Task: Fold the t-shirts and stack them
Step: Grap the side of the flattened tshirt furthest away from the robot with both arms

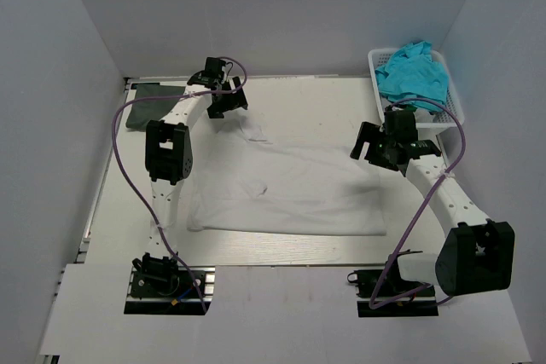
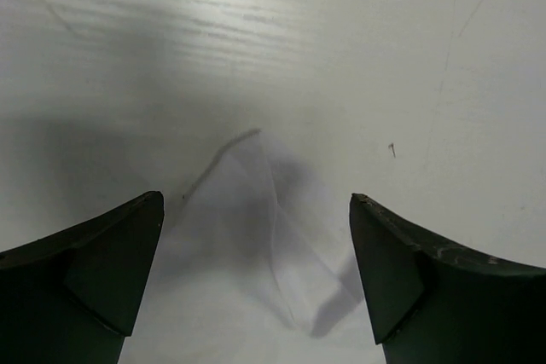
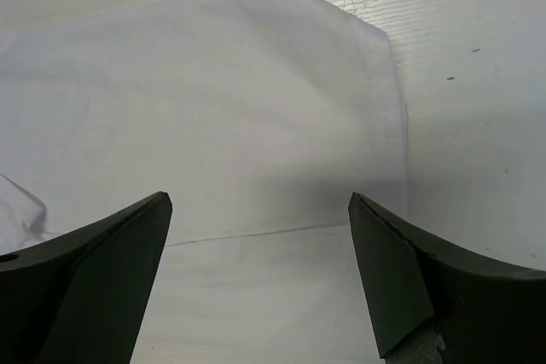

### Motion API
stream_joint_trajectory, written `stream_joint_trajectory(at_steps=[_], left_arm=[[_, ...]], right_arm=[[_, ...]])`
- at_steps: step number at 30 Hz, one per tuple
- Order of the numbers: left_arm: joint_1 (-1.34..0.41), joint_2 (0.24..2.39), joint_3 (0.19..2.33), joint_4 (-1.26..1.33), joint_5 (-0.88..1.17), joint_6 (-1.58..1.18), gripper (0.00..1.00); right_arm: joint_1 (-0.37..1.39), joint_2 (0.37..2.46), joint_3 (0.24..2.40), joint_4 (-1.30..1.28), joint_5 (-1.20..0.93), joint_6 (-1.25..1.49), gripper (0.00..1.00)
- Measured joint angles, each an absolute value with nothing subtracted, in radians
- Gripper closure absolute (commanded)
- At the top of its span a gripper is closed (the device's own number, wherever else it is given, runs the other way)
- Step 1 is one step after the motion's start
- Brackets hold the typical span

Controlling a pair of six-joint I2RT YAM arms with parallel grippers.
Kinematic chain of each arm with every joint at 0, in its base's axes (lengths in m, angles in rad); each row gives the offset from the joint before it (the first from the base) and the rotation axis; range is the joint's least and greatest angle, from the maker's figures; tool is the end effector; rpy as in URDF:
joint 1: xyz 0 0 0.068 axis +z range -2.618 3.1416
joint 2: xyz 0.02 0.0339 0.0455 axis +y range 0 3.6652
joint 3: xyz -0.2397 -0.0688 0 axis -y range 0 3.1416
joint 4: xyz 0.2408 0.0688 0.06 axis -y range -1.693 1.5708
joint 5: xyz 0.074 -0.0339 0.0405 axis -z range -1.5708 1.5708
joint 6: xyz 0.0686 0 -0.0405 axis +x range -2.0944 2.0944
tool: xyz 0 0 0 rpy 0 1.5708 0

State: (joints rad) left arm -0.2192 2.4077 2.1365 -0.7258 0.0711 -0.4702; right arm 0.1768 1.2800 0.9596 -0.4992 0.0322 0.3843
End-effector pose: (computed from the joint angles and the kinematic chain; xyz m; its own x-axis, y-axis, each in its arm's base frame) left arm 0.5098 -0.1186 0.1477 -0.8461 -0.2745 -0.4569 -0.1445 0.9432 -0.2991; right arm 0.2918 0.0499 0.2200 -0.7248 0.2512 -0.6416 0.1268 0.9639 0.2341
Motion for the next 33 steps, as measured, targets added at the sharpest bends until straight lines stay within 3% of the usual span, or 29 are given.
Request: stream_joint_trajectory(at_steps=[5,10,15,19,24,33], left_arm=[[-0.222,2.451,2.159,-0.638,0.063,-0.470,0.05],[-0.237,2.479,2.196,-0.591,0.033,-0.454,0.25],[-0.281,2.482,2.156,-0.590,-0.052,-0.433,0.35],[-0.321,2.482,2.135,-0.597,-0.153,-0.421,0.53],[-0.343,2.482,2.133,-0.616,-0.232,-0.419,0.97],[-0.339,2.479,2.125,-0.623,-0.282,-0.417,1.00]], right_arm=[[0.177,1.259,0.960,-0.508,0.075,0.392,0.10],[0.176,1.259,0.960,-0.540,0.163,0.412,0.10],[0.171,1.275,0.960,-0.543,0.238,0.441,0.10],[0.169,1.345,0.963,-0.544,0.283,0.472,0.10],[0.168,1.465,1.013,-0.542,0.305,0.508,0.10],[0.171,1.658,1.116,-0.428,0.335,0.591,0.10]])
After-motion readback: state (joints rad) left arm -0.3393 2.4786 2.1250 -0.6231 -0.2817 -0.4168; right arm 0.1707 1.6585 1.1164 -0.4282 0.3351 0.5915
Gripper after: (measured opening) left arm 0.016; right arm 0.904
